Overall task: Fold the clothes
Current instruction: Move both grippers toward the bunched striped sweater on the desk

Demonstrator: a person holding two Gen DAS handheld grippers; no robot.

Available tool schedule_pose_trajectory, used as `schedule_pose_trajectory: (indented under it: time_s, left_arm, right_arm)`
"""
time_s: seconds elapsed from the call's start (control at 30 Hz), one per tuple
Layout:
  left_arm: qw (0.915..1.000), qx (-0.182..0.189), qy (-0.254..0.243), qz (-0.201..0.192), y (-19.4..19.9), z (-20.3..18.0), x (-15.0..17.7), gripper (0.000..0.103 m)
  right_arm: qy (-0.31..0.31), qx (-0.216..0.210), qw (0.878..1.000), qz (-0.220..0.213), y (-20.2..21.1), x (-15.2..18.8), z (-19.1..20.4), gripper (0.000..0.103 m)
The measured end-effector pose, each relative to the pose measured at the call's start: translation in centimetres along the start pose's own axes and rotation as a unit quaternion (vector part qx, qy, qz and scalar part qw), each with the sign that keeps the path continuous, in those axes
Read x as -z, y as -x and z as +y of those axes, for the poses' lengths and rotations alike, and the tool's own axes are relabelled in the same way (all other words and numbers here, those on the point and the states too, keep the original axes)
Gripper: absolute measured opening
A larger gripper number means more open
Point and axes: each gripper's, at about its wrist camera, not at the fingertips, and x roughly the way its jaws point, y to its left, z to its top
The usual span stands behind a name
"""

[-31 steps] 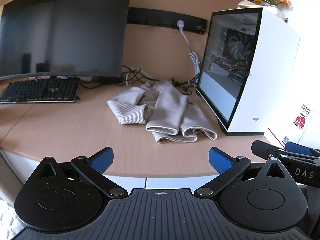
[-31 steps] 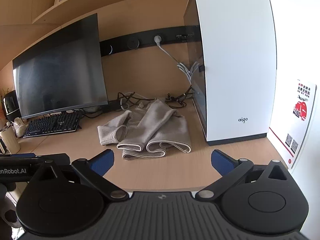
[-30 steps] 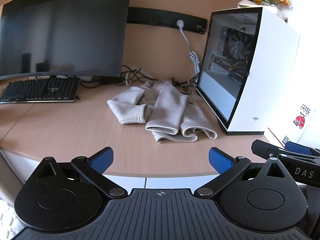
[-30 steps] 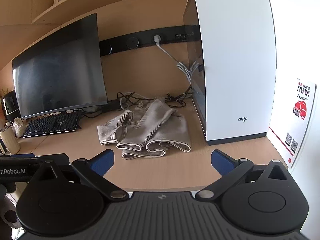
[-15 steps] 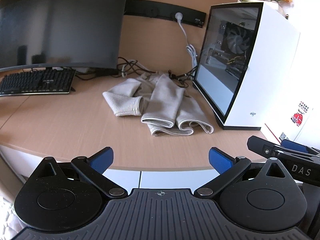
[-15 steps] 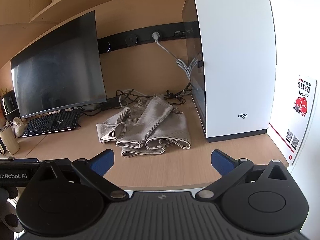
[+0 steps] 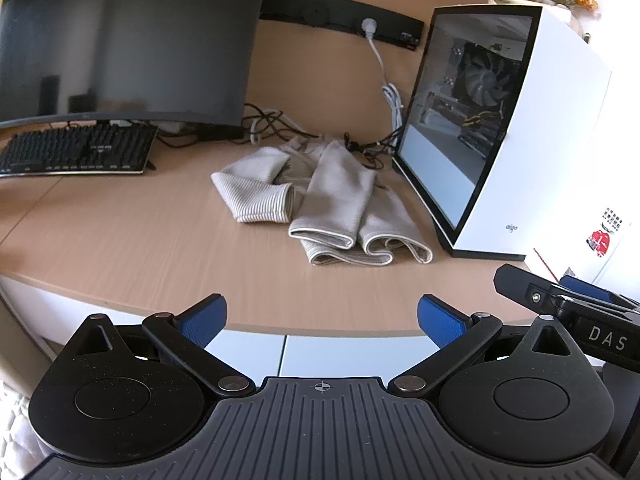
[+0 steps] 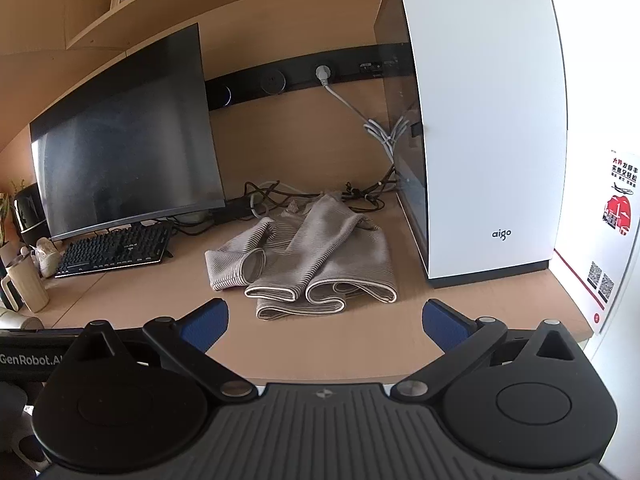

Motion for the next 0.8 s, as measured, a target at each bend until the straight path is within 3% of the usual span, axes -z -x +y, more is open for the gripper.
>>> schedule_pose_trajectory:
  time_s: [0.8]
  left_arm:
    - [1.0, 0.0, 0.006, 0.007, -0.41, 0.41, -0.01, 0.103]
  right_arm:
    - [0.001, 0.006, 1.0, 0.015, -0.36, 0.58, -0.28, 0.103]
